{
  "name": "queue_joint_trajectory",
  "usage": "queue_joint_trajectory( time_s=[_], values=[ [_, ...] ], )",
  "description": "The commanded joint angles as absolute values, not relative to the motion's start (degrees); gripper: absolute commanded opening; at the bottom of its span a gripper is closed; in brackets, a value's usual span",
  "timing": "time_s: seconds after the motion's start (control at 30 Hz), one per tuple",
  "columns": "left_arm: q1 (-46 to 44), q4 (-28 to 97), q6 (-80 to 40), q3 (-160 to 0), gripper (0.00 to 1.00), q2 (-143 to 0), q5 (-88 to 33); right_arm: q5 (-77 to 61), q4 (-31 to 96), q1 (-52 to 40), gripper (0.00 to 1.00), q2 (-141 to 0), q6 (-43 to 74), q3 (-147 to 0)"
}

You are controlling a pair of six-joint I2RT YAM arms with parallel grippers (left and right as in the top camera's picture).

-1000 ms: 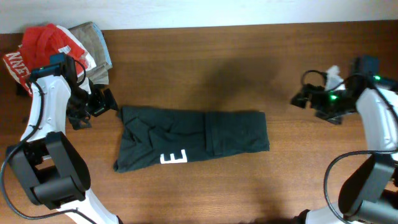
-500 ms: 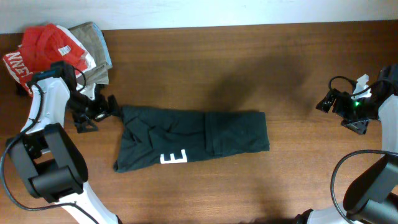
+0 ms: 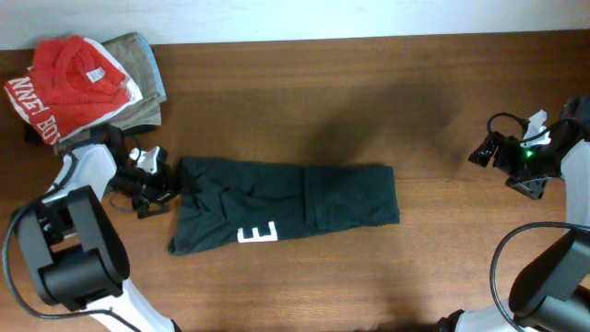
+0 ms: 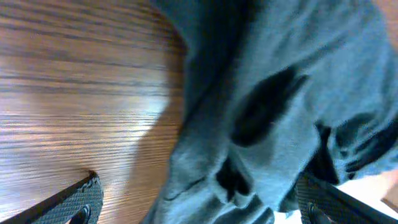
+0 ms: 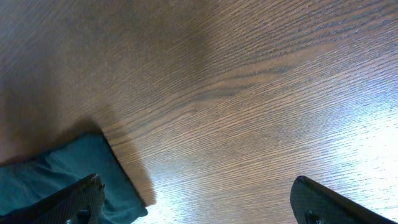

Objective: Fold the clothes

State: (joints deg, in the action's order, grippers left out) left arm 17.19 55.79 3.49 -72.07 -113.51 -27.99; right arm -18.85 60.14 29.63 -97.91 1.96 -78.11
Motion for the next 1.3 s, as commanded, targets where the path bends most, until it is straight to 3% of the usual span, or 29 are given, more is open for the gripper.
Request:
queue_joint_trajectory(
  time_s=[0.0,0.37,0.43,0.67,0.73,0.77,0.93,1.27],
  values=[
    [16.53,51.51,4.84,-65.65,0.99,-117.32,-33.65,-18.11,60.25,29.67,0.99,-97.45,2.39,-78.98],
    [11.92,47.64,4.82,-63.02,0.89,-117.32,-34.72,-18.13,60.25,29.65,0.99,-97.45,2.39,-78.98],
    [10.83,46.68,4.82,-63.02,0.81,-117.32,-34.72,-18.11,60.25,29.65,0.99,-97.45,2.39,-78.98],
    [8.82,43.79,2.15,-63.05,0.47,-117.32,-34.76,-18.11,60.23,29.65,0.99,-97.45,2.39,-78.98],
    [8.25,43.51,2.15,-63.05,0.13,-117.32,-34.72,-18.11,60.23,29.65,0.99,-97.45,2.39,-78.98],
    [8.25,43.44,2.15,-63.05,0.03,-117.32,-34.65,-18.11,60.25,29.67,0.99,-97.45,2.39,-78.98],
    [9.67,45.50,-3.55,-65.58,0.00,-117.32,-25.54,-18.11,60.25,29.65,0.99,-97.45,2.39,-78.98],
    [13.30,65.78,-8.34,-90.89,0.00,-117.30,-11.57,-18.11,60.25,29.65,0.99,-97.45,2.39,-78.98]
  ],
)
